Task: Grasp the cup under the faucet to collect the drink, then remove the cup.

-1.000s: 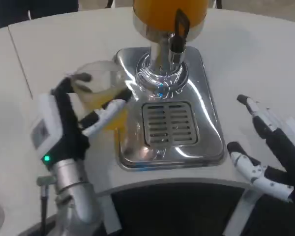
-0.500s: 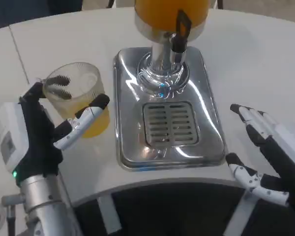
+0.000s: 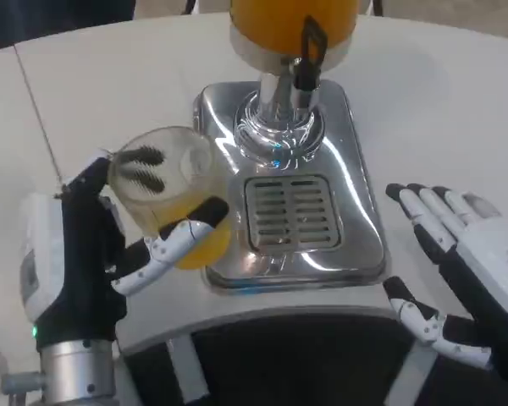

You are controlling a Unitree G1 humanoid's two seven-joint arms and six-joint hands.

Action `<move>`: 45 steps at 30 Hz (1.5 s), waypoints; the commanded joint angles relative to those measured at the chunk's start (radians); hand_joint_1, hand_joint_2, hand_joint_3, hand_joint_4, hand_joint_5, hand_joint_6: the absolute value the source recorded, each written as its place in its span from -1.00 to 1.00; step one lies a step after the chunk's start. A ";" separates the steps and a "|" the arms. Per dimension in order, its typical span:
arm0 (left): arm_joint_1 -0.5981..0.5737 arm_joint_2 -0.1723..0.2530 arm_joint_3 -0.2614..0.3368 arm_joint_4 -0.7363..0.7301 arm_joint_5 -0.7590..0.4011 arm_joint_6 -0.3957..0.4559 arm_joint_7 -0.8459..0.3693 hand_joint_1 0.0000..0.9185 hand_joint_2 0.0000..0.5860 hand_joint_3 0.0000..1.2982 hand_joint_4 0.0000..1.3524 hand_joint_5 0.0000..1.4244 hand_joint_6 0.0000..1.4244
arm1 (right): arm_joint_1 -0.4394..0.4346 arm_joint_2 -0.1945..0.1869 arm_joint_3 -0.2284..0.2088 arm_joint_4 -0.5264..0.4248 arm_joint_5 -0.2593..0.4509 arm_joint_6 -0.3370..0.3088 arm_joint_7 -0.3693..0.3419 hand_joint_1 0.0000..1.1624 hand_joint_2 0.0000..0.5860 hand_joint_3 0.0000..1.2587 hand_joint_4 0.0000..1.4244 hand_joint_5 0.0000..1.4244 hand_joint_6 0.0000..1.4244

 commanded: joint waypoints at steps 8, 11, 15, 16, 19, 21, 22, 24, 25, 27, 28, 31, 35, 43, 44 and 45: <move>0.101 -0.032 -0.066 -0.184 0.026 -0.073 -0.068 0.21 -0.93 0.82 0.57 1.00 1.00 | 0.060 0.020 0.006 -0.054 -0.031 -0.077 -0.068 -0.50 0.83 -1.00 -1.00 -1.00 -1.00; 0.152 -0.022 -0.094 -0.224 0.032 -0.101 -0.101 0.22 -0.92 0.82 0.57 1.00 1.00 | 0.083 0.033 0.007 -0.079 -0.038 -0.089 -0.070 -0.54 0.78 -1.00 -1.00 -1.00 -1.00; 0.229 -0.017 -0.112 -0.256 0.031 -0.122 -0.140 0.22 -0.92 0.82 0.57 1.00 1.00 | 0.100 0.041 0.012 -0.097 -0.042 -0.104 -0.064 -0.59 0.82 -1.00 -1.00 -1.00 -1.00; 0.245 -0.017 -0.114 -0.262 0.031 -0.128 -0.146 0.23 -0.92 0.82 0.57 1.00 1.00 | 0.103 0.044 0.010 -0.100 -0.037 -0.108 -0.068 -0.60 0.82 -1.00 -1.00 -1.00 -1.00; 0.294 -0.014 -0.124 -0.283 0.030 -0.145 -0.166 0.23 -0.92 0.82 0.57 1.00 1.00 | 0.109 0.051 0.001 -0.103 -0.024 -0.132 -0.085 -0.61 0.82 -1.00 -1.00 -1.00 -1.00; 0.315 -0.016 -0.130 -0.290 0.034 -0.155 -0.173 0.23 -0.92 0.82 0.57 1.00 1.00 | 0.108 0.052 -0.001 -0.103 -0.022 -0.141 -0.083 -0.61 0.82 -1.00 -1.00 -1.00 -1.00; 0.321 -0.017 -0.132 -0.291 0.035 -0.158 -0.176 0.23 -0.92 0.82 0.57 1.00 1.00 | 0.104 0.053 -0.002 -0.104 -0.018 -0.141 -0.077 -0.62 0.82 -1.00 -1.00 -1.00 -1.00; 0.332 -0.024 -0.138 -0.291 0.035 -0.157 -0.180 0.23 -0.92 0.82 0.57 1.00 1.00 | 0.097 0.053 -0.004 -0.104 -0.015 -0.142 -0.069 -0.62 0.83 -1.00 -1.00 -1.00 -1.00; 0.334 -0.027 -0.139 -0.291 0.036 -0.157 -0.181 0.23 -0.92 0.82 0.57 1.00 1.00 | 0.095 0.054 -0.004 -0.102 -0.010 -0.141 -0.065 -0.62 0.83 -1.00 -1.00 -1.00 -1.00; 0.335 -0.033 -0.142 -0.292 0.040 -0.160 -0.181 0.23 -0.92 0.82 0.57 1.00 1.00 | 0.092 0.049 0.000 -0.098 -0.011 -0.144 -0.058 -0.62 0.83 -1.00 -1.00 -1.00 -1.00; 0.335 -0.034 -0.143 -0.293 0.041 -0.161 -0.181 0.23 -0.92 0.82 0.57 1.00 1.00 | 0.093 0.049 -0.002 -0.097 0.001 -0.150 -0.061 -0.62 0.83 -1.00 -1.00 -1.00 -1.00; 0.333 -0.041 -0.147 -0.294 0.038 -0.159 -0.188 0.23 -0.92 0.82 0.57 1.00 1.00 | 0.091 0.032 -0.007 -0.092 0.023 -0.181 -0.069 -0.63 0.83 -1.00 -1.00 -1.00 -1.00; 0.338 -0.042 -0.151 -0.298 0.039 -0.165 -0.196 0.23 -0.92 0.82 0.57 1.00 1.00 | 0.094 0.033 -0.011 -0.088 0.031 -0.190 -0.063 -0.63 0.84 -1.00 -1.00 -1.00 -1.00; 0.327 -0.045 -0.143 -0.288 0.033 -0.150 -0.209 0.24 -0.91 0.82 0.57 1.00 1.00 | 0.076 0.053 -0.006 -0.085 0.021 -0.172 -0.048 -0.63 0.85 -1.00 -1.00 -1.00 -1.00; 0.326 -0.045 -0.142 -0.287 0.032 -0.150 -0.213 0.24 -0.91 0.82 0.57 1.00 1.00 | 0.075 0.054 -0.006 -0.087 0.021 -0.169 -0.043 -0.63 0.85 -1.00 -1.00 -1.00 -1.00; 0.323 -0.043 -0.141 -0.285 0.035 -0.153 -0.213 0.24 -0.90 0.82 0.57 1.00 1.00 | 0.074 0.054 -0.007 -0.091 0.020 -0.166 -0.039 -0.63 0.85 -1.00 -1.00 -1.00 -1.00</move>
